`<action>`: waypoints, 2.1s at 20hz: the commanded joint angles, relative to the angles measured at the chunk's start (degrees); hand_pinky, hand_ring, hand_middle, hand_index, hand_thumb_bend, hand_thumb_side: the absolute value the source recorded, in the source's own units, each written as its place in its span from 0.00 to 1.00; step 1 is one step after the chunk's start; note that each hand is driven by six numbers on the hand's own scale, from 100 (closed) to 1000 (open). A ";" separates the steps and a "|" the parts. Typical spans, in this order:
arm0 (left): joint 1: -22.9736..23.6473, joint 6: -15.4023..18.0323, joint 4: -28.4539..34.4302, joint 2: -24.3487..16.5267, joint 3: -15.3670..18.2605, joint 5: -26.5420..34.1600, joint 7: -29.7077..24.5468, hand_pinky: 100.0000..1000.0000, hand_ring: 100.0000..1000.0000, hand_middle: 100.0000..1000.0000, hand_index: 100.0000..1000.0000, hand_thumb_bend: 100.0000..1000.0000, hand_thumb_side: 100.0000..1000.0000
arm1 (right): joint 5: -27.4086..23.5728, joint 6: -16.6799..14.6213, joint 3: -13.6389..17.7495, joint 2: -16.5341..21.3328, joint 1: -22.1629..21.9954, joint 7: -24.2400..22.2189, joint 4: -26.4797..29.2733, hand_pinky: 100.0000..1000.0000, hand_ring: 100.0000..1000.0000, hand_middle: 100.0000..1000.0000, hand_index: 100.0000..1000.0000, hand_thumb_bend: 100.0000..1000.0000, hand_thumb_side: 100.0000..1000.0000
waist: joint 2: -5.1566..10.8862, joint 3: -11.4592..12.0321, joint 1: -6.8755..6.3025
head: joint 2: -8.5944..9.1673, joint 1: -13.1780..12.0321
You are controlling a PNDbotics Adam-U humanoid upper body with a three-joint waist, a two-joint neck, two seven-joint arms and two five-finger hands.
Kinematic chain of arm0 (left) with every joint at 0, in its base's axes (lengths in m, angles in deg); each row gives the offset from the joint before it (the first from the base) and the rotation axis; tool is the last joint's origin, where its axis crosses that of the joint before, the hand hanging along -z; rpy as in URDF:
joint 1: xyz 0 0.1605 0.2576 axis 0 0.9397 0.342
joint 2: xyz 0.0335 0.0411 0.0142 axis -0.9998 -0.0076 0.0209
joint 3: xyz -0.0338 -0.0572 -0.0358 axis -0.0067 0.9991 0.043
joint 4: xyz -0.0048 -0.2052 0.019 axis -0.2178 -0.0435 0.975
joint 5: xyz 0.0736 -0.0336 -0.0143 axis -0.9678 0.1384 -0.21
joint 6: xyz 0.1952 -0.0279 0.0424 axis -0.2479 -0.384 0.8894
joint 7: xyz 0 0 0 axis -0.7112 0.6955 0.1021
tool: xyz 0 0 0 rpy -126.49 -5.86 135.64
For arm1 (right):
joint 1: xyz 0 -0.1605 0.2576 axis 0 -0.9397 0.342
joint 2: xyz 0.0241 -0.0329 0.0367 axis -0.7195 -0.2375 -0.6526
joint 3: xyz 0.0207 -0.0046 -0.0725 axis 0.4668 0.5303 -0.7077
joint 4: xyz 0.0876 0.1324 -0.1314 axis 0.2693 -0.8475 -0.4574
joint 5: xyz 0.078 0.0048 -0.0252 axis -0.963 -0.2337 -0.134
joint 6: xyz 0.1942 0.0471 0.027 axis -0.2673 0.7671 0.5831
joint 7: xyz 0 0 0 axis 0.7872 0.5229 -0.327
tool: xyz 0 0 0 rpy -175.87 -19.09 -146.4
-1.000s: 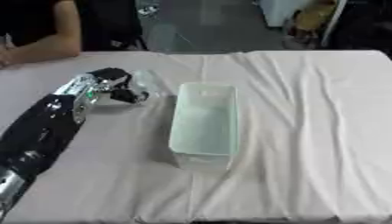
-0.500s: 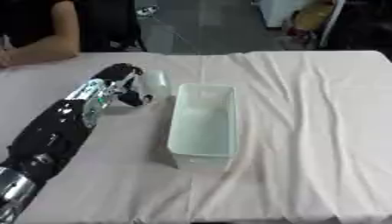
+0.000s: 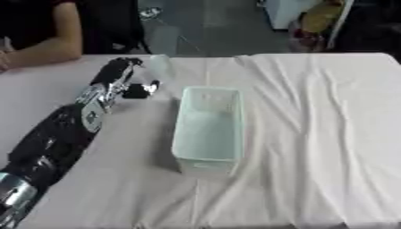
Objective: Pick up objects on the table and place them in the box.
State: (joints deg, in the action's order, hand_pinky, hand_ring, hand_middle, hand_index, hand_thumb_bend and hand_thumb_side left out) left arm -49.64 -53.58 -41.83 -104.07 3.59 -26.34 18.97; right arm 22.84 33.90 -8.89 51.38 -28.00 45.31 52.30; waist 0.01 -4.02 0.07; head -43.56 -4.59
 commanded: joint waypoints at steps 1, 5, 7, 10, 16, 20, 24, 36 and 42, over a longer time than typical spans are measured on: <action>-0.55 0.57 4.99 -2.02 0.88 6.52 1.36 0.15 0.00 0.00 0.12 0.00 0.44 | -0.12 0.02 0.15 0.59 0.74 -0.19 0.89 0.67 0.82 0.91 0.94 0.00 0.40 | 0.61 0.05 0.05 | 0.83 -0.55; 0.98 0.85 14.63 -3.80 0.17 21.93 2.86 0.15 0.00 0.00 0.12 0.00 0.48 | -0.09 0.03 0.17 0.66 0.79 -0.16 0.89 0.67 0.82 0.91 0.94 0.00 0.40 | 0.64 0.02 -0.05 | 0.74 -0.40; 1.69 0.70 19.04 -4.70 -0.90 29.22 2.90 0.15 0.00 0.00 0.11 0.00 0.48 | -0.08 0.01 0.19 0.70 0.83 -0.13 0.89 0.67 0.82 0.91 0.94 0.00 0.40 | 0.68 -0.03 -0.10 | 0.77 -0.33; 2.47 -0.28 24.11 -6.06 -3.62 36.91 1.07 0.15 0.00 0.00 0.11 0.00 0.48 | -0.07 -0.01 0.14 0.79 0.86 -0.16 0.89 0.67 0.82 0.91 0.94 0.00 0.40 | 0.69 -0.07 -0.17 | 0.85 -0.32; 1.91 -2.63 29.26 -6.94 -9.79 37.65 -6.10 0.16 0.00 0.00 0.12 0.00 0.44 | -0.16 -0.07 0.05 0.87 0.95 -0.23 0.89 0.67 0.82 0.91 0.94 0.00 0.40 | 0.67 -0.21 -0.24 | 0.96 -0.58; 0.45 -3.09 28.39 -5.49 -12.89 32.29 -10.55 0.16 0.00 0.00 0.13 0.00 0.40 | -0.22 -0.11 -0.03 0.88 1.02 -0.32 0.89 0.67 0.82 0.91 0.94 0.00 0.40 | 0.69 -0.32 -0.28 | 0.94 -0.60; -0.92 -1.57 25.67 -2.49 -14.97 27.15 -14.28 0.17 0.00 0.00 0.14 0.00 0.38 | -0.27 -0.15 -0.06 0.83 1.06 -0.38 0.89 0.67 0.82 0.91 0.94 0.00 0.40 | 0.70 -0.41 -0.22 | 0.94 -0.65; -1.15 9.89 27.81 -1.12 -16.98 2.71 -38.62 0.92 0.95 0.99 1.00 1.00 1.00 | -0.26 -0.11 -0.01 0.75 1.21 -0.36 0.89 0.68 0.82 0.91 0.94 0.00 0.40 | 0.74 -0.53 -0.31 | 1.15 -0.61; -1.16 10.27 27.79 -1.36 -16.08 1.56 -38.39 0.95 0.96 1.00 1.00 1.00 1.00 | -0.22 -0.09 -0.04 0.79 1.07 -0.35 0.89 0.67 0.82 0.91 0.94 0.00 0.40 | 0.75 -0.43 -0.27 | 1.28 -0.71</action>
State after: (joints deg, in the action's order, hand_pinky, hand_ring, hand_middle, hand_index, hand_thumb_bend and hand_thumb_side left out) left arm -49.35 -43.44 -15.07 -104.52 -13.37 -24.37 -19.31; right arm 22.80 33.83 -9.19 51.38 -27.93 44.95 52.30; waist 0.02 -4.45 -0.32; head -43.09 -5.02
